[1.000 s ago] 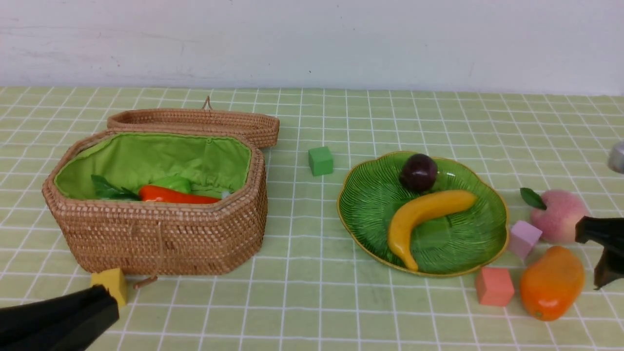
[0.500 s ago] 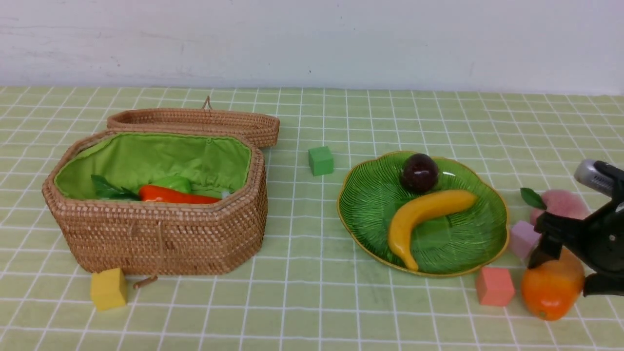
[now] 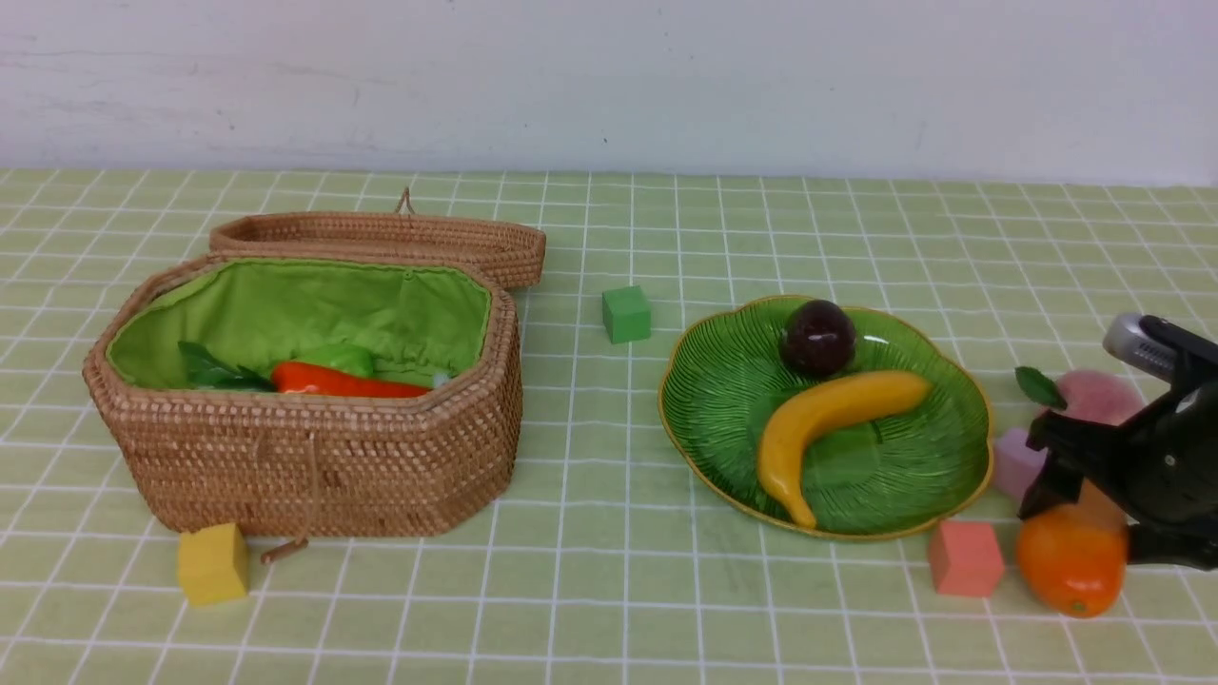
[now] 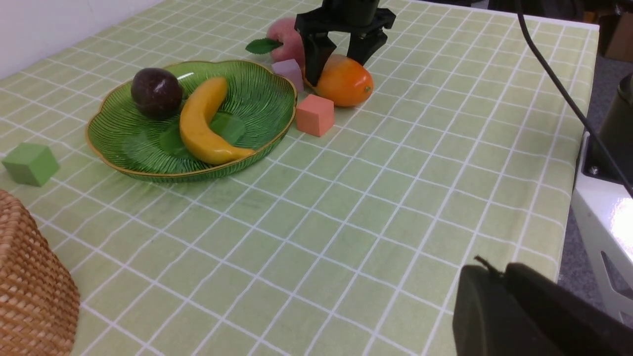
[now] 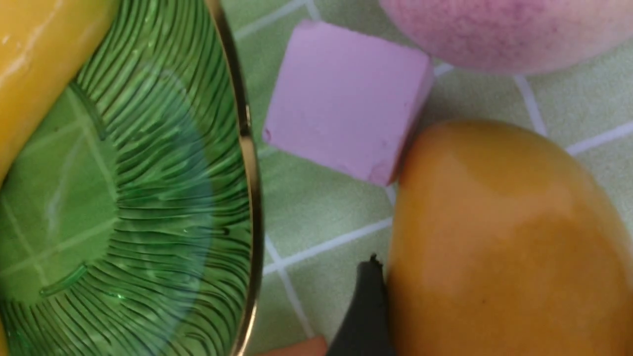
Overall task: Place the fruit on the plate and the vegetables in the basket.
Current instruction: Use the right arm to grab a mango and put it into the right plate
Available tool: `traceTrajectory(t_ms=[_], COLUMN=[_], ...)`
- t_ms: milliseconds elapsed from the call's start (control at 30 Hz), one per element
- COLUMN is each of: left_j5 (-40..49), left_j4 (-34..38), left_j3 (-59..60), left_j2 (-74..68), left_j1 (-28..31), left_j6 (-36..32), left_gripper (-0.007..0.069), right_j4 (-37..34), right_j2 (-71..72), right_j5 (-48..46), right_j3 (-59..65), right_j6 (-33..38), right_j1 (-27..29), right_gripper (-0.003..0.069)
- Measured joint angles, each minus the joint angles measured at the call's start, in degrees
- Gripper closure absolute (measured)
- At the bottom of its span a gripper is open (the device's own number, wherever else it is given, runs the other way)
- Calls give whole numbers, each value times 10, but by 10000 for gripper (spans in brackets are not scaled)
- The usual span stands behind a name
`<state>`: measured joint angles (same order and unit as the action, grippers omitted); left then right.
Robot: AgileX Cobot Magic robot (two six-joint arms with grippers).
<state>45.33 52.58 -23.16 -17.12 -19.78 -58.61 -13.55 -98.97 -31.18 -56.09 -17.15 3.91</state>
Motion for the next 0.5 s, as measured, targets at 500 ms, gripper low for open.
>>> traceTrajectory(t_ms=[500], left_j5=[0], left_j4=[0], left_j3=[0], left_j2=[0], left_j1=[0], left_j6=[0], left_gripper=[585], right_j4=[73], right_j2=[70], right_j5=[-90], right_j3=[8], right_j6=[3], right_j1=[0], right_gripper=[84])
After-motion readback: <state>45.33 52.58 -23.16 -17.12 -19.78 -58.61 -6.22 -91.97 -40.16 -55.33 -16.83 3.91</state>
